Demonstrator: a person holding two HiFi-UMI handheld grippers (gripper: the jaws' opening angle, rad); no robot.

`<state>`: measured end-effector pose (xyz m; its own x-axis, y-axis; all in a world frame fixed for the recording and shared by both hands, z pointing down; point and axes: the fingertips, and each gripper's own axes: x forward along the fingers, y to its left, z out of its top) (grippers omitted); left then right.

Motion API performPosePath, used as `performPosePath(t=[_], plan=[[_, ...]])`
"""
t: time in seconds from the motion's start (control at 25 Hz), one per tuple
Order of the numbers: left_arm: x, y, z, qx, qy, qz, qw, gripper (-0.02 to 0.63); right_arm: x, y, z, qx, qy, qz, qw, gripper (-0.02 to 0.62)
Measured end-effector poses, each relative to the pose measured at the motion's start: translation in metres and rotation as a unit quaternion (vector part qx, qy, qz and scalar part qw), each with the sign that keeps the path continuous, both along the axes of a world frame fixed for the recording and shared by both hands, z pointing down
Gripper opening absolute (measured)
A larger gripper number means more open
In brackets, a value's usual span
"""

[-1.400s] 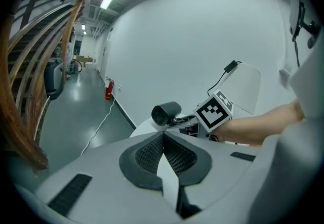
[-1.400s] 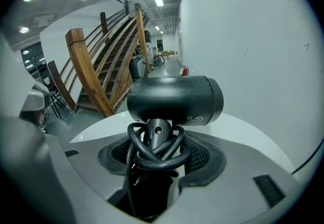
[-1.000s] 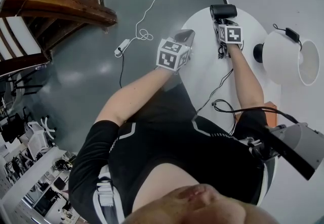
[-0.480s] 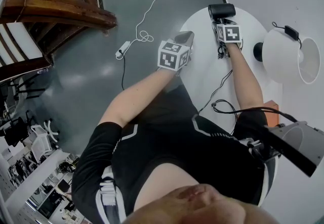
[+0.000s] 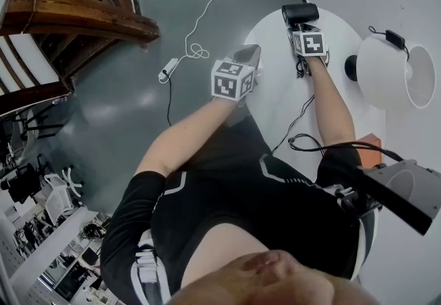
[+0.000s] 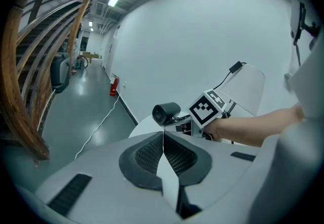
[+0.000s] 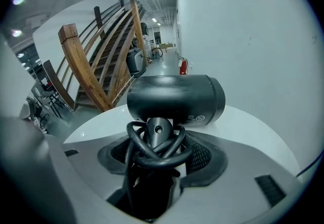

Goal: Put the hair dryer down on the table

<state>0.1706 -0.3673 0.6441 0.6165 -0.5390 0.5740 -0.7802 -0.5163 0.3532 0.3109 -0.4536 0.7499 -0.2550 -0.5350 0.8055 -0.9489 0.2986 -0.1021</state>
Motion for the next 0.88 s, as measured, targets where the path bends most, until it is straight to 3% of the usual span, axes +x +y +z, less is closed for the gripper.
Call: performPosePath(t=[0.32, 0.76, 0.88], plan=[[-0.005, 0.013, -0.014, 0.024, -0.009, 0.02, 0.9995, 0.032, 0.0, 0.002, 0.001, -0.005, 0.012, -0.001, 1.0, 0.273], [-0.016, 0.011, -0.029, 0.035, 0.012, 0.046, 0.9983, 0.032, -0.002, 0.001, 0.004, -0.002, 0.01, -0.001, 1.0, 0.278], [-0.022, 0.008, -0.038, 0.049, 0.009, 0.063, 0.9968, 0.032, -0.011, 0.006, 0.001, -0.012, 0.002, -0.017, 1.0, 0.326]])
